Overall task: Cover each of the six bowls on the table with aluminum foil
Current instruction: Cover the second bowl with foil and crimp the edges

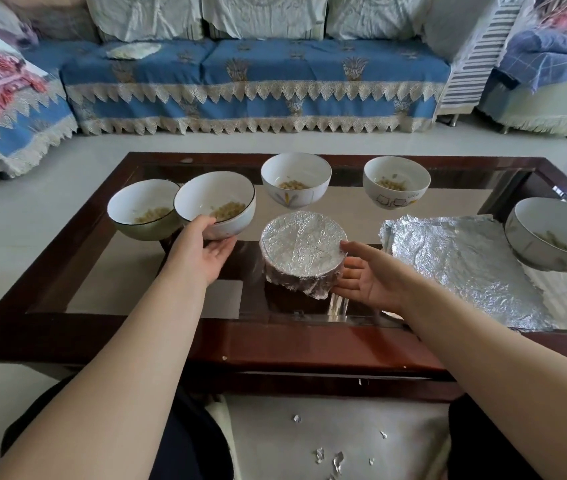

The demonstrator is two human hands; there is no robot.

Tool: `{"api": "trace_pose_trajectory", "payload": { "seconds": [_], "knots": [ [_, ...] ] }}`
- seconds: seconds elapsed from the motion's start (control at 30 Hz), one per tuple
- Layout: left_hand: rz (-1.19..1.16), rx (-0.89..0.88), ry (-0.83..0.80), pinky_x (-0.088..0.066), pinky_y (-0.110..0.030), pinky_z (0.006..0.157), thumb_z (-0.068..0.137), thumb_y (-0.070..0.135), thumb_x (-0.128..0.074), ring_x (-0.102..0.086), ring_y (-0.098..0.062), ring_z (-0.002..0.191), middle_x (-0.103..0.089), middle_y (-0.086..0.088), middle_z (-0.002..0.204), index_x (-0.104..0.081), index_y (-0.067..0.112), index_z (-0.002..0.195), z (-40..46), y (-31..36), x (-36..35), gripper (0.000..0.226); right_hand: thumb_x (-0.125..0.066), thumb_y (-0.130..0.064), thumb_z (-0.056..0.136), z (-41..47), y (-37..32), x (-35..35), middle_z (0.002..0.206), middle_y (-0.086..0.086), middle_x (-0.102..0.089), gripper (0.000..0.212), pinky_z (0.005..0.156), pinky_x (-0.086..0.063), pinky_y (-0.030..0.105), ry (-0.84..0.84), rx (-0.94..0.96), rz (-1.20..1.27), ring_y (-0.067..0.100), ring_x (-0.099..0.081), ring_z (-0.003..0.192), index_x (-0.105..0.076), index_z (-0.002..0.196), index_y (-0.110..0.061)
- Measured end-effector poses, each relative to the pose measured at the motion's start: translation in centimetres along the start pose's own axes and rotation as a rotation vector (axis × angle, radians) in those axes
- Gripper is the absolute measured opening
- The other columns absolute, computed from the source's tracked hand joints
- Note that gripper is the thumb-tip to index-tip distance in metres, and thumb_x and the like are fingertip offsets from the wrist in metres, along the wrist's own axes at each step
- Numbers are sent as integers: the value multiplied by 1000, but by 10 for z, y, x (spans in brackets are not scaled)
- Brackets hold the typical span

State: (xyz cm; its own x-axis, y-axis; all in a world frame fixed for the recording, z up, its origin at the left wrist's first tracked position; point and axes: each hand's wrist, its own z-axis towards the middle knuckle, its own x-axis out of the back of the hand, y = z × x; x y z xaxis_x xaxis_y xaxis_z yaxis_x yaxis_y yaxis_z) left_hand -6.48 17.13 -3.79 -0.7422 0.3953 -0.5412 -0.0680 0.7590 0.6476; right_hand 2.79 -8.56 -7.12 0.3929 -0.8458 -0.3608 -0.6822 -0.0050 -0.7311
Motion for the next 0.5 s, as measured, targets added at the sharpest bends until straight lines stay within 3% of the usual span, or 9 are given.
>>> {"api": "trace_pose_trajectory", "payload": {
  "seconds": [0.17,0.33,0.5],
  "knots": [
    [-43,-65,-71,-57,-42,92,90,12,-68,-67,-34,107,-58,-26,116,-54,8,110,-20,24,4,25,-65,-34,87,6,21,-26,115,16,-67,54,92,-52,40,22,34,150,30,-68,98,-51,129,-4],
    [-21,-129,-81,-57,-41,93,93,13,-66,-69,-33,103,-60,-25,111,-54,8,103,-33,45,12,17,-71,-37,82,22,32,-59,125,19,-61,82,94,-51,44,62,64,313,34,-67,104,-31,146,-5],
    [-66,-110,-38,-58,-40,91,91,15,-67,-69,-32,99,-61,-22,109,-58,3,103,-29,51,24,19,-63,-31,92,45,22,-108,111,17,-60,70,112,-36,46,84,81,359,36,-56,120,-28,146,-6]
  ]
}}
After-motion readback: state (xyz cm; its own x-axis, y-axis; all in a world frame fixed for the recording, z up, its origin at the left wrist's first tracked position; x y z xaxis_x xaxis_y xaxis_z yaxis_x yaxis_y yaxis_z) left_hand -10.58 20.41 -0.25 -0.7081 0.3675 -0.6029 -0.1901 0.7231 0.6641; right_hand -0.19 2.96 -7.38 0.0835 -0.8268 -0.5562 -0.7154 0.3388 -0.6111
